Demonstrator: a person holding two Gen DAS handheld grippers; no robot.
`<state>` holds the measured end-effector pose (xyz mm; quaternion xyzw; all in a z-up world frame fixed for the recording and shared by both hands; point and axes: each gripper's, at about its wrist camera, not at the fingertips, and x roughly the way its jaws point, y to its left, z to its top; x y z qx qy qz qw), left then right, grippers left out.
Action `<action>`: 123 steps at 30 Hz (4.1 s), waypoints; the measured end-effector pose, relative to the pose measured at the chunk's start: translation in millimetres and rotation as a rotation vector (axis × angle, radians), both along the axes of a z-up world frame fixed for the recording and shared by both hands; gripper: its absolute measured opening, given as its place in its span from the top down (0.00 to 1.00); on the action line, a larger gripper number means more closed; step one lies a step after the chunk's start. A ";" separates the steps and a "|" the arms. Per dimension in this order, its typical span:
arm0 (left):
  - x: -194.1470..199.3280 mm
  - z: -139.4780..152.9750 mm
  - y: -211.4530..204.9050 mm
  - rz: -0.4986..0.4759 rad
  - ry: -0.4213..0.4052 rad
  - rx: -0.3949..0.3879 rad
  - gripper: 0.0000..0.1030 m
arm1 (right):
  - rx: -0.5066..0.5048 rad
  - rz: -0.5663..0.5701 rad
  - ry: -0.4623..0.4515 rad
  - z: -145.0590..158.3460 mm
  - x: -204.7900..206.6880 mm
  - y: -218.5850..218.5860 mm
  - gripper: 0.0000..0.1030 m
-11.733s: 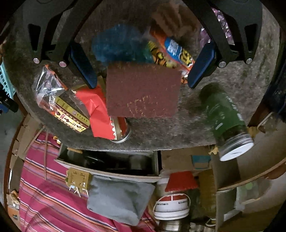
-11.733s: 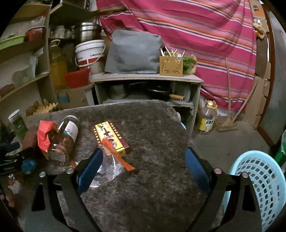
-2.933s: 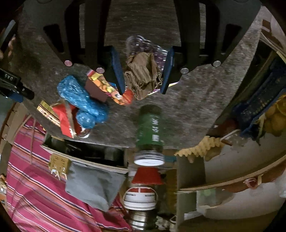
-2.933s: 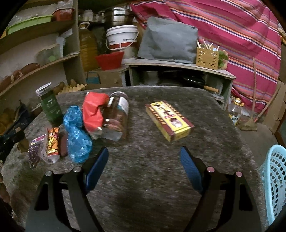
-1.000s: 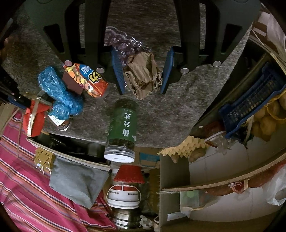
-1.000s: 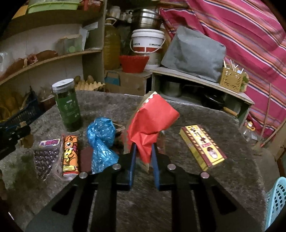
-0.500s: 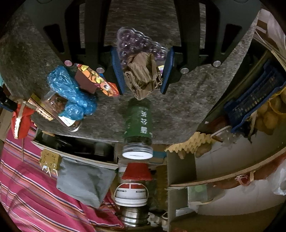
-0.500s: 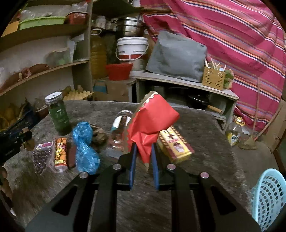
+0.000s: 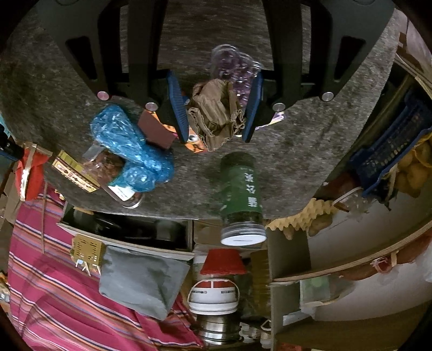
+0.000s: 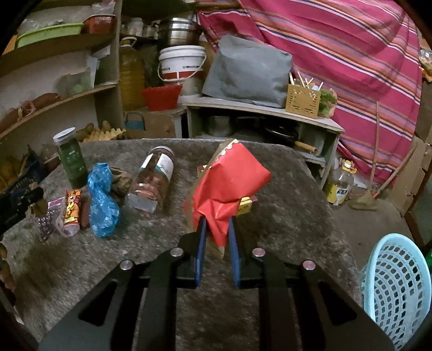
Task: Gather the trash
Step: 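Carry the brown paper and red packet over the blue basket, then open the left tool over the basket to drop the brown paper while the right holds the red packet, then open the right tool over the basket to drop the red packet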
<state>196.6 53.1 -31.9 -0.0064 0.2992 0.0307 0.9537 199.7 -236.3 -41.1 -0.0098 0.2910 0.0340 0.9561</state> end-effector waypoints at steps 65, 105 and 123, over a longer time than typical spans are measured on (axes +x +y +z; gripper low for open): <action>-35.8 20.2 -373.2 -0.571 -0.076 -0.015 0.61 | 0.094 -0.416 0.020 -9.4 -119.6 -295.8 0.83; -51.8 50.3 -246.5 -0.341 -0.158 0.054 0.05 | 0.035 -0.465 0.103 -30.9 -81.3 -263.6 0.13; -30.1 25.8 -108.8 -0.119 -0.138 0.033 0.05 | 0.073 -0.159 -0.102 14.7 -41.2 -87.1 0.11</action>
